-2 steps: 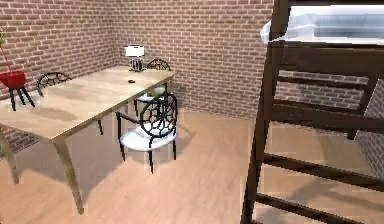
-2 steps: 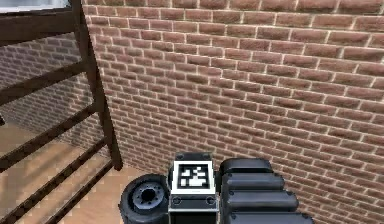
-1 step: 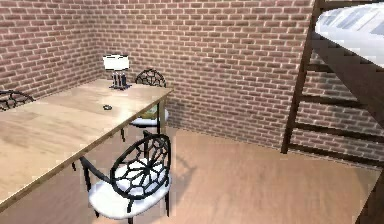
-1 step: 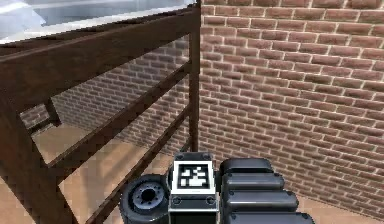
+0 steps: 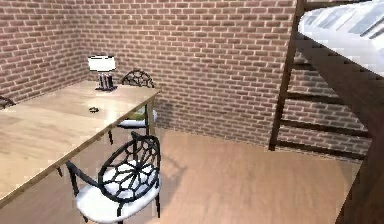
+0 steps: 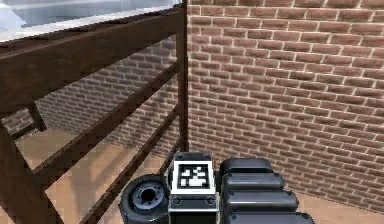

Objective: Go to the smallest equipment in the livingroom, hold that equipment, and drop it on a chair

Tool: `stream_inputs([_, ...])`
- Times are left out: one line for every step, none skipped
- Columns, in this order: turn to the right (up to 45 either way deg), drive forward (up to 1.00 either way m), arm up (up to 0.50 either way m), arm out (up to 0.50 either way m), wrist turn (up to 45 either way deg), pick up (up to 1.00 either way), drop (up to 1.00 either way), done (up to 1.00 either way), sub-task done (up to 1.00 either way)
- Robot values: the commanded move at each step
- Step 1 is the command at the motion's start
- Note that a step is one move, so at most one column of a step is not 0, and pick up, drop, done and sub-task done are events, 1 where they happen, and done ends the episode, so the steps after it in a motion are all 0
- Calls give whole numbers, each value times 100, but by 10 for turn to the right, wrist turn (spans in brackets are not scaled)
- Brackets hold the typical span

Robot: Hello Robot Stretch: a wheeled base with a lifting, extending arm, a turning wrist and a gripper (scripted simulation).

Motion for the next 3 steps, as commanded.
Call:
stream_inputs([0,85,0,0,0,0,0,0,0])
stream_inputs([450,0,0,0,0,0,0,0,0])
stream_inputs([450,0,0,0,0,0,0,0,0])
